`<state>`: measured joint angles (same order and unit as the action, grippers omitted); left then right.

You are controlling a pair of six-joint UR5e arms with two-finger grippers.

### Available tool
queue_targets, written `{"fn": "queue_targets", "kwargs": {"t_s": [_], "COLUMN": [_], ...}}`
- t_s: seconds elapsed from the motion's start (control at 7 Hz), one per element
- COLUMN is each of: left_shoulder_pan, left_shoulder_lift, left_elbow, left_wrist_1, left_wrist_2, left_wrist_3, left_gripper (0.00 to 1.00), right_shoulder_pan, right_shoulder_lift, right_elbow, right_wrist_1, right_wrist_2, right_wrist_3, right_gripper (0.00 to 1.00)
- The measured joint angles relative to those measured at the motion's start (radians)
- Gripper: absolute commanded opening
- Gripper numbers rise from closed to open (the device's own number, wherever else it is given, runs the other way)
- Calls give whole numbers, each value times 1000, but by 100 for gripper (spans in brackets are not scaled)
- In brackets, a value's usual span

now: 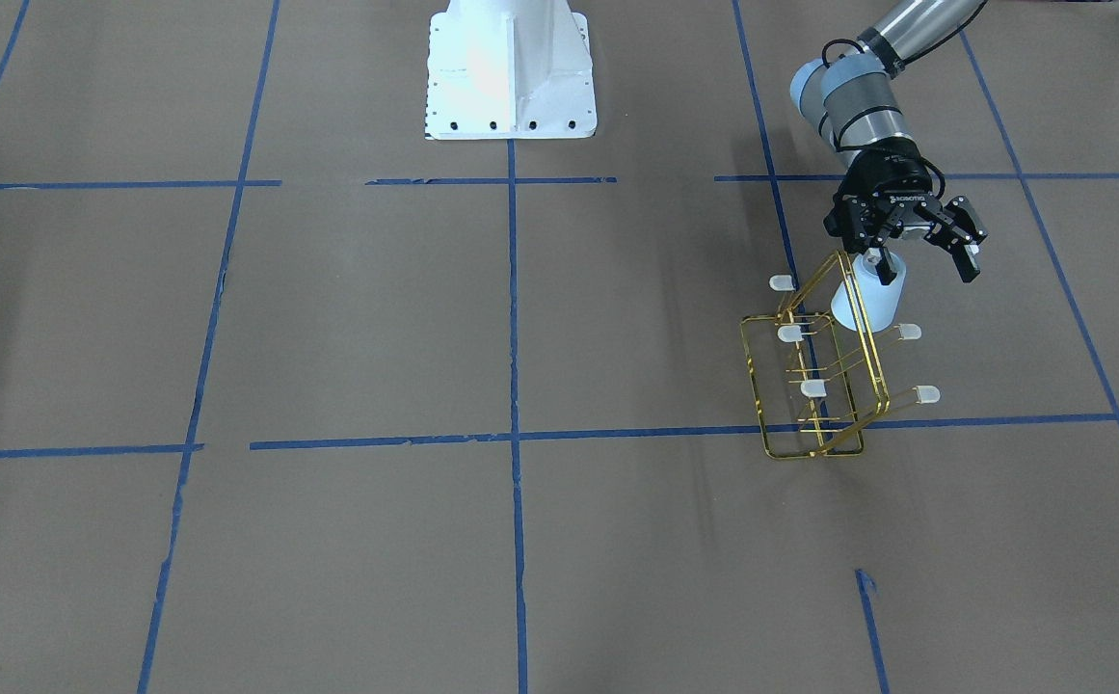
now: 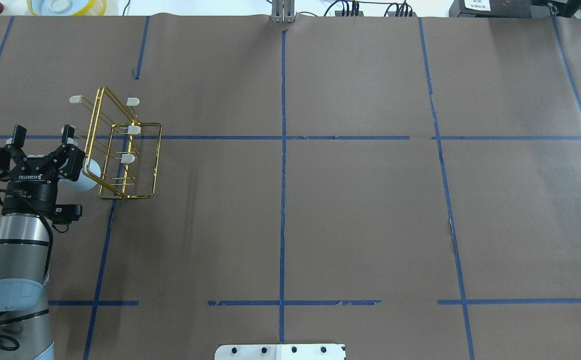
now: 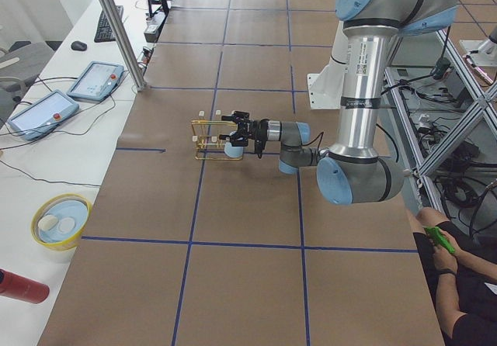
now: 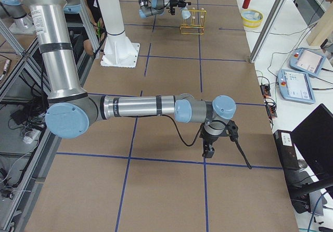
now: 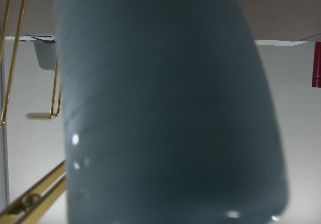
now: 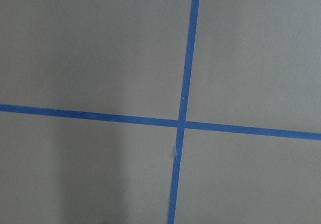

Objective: Hang cup on cup holder
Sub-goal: 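Open the left gripper to release the cup on the peg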

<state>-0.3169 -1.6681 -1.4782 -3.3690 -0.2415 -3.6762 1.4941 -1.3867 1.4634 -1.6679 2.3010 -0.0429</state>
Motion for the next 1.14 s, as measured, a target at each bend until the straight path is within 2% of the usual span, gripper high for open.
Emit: {"fn": "queue_targets", "kwargs": {"t_s": [0.14,0.57,1.14], "left_shoulder_pan": [0,-6,-74], "left_shoulder_lift": [30,156,223], "left_elbow": [-44,-198,-332], "left_wrist_1": [0,-8,10], "left_wrist_2": [-24,-175,-454], "left_wrist_3": [74,395,924], "left_gripper": [100,100,100], "right_shoulder_pan": [0,0,0], "right_shoulder_lift": [0,0,0], "right_elbow": [0,0,0], "right_wrist_1": [-1,0,0], "right_wrist_2": [0,0,0], "right_wrist_3": [0,0,0], "right_gripper": [100,100,100]}}
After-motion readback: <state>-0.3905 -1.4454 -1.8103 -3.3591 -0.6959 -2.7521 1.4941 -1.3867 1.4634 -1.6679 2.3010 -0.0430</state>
